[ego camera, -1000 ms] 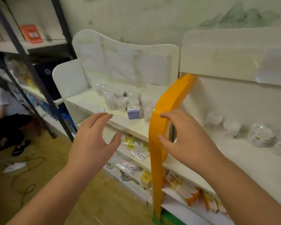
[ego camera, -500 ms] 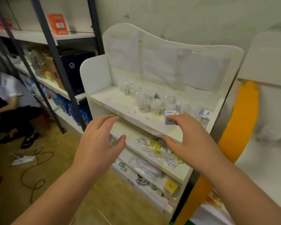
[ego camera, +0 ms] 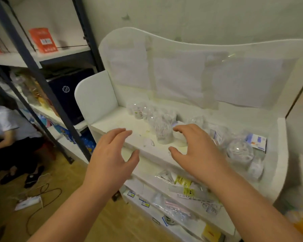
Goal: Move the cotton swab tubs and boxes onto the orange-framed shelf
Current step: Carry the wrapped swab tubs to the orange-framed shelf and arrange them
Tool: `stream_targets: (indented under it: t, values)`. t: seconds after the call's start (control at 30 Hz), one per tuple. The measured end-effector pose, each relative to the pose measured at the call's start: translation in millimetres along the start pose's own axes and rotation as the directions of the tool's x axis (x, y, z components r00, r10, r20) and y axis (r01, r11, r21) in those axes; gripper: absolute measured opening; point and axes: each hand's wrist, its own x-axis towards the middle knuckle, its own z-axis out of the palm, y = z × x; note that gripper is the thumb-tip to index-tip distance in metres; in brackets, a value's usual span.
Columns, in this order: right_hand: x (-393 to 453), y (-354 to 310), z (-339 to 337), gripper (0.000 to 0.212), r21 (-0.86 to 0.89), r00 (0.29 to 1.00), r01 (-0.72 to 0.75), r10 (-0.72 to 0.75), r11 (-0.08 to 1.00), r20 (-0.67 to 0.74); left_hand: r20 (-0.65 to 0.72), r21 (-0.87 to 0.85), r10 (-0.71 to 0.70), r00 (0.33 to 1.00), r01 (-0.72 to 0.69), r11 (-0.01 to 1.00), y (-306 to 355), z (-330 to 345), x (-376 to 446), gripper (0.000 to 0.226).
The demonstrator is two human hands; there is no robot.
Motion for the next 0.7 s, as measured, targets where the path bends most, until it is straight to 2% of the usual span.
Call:
stream_targets:
  t: [0.4,0.7]
  values:
    - [106,14,67,0.05,-0.019,0.996,-0.08,0.081,0.997,0.044,0.102,-0.044,0.073,0.992,-0.069,0.997,-78,70,125,0.052]
    - [214,20,123,0.05,-0.066,0.98,-0.198,0.196,0.978,-0.04,0.18,-0.091,0.207,0.962,-0.193,0.977,-158,131,248,0.053]
